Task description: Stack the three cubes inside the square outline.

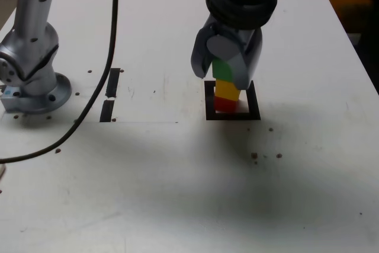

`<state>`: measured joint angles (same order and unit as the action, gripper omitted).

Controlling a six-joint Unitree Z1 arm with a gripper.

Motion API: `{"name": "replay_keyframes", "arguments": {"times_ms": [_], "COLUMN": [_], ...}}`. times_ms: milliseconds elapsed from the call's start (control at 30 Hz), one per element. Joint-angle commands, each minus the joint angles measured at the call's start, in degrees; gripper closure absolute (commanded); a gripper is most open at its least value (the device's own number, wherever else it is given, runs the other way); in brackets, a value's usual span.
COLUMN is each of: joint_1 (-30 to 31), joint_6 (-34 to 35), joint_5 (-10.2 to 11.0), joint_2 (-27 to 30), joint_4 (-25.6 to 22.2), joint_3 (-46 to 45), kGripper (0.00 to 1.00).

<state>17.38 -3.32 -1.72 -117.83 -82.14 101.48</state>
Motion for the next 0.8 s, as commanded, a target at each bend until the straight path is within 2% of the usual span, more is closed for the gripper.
{"name": "replay_keyframes", "arguments": {"times_ms": [0, 33, 100, 200, 233, 333, 600, 767], "joint_1": [0.19, 0.22, 0.25, 0.27, 0.27, 0.28, 0.28, 0.29], "joint_6": [-0.05, -0.05, -0.09, -0.07, -0.06, 0.02, 0.64, 1.03], "joint_5": [0.13, 0.11, -0.03, -0.14, -0.11, 0.00, 0.30, 1.19], "joint_2": [0.32, 0.30, 0.25, 0.15, 0.11, 0.01, 0.22, 2.23], "joint_4": [-0.06, -0.06, -0.06, -0.04, -0.04, -0.04, -0.51, -0.88], "joint_3": [-0.17, -0.21, -0.31, -0.35, -0.34, -0.38, -0.49, -0.92], "kGripper": [0.77, 0.66, 0.36, 0.10, 0.06, 0.01, 0.00, 0.00]}}
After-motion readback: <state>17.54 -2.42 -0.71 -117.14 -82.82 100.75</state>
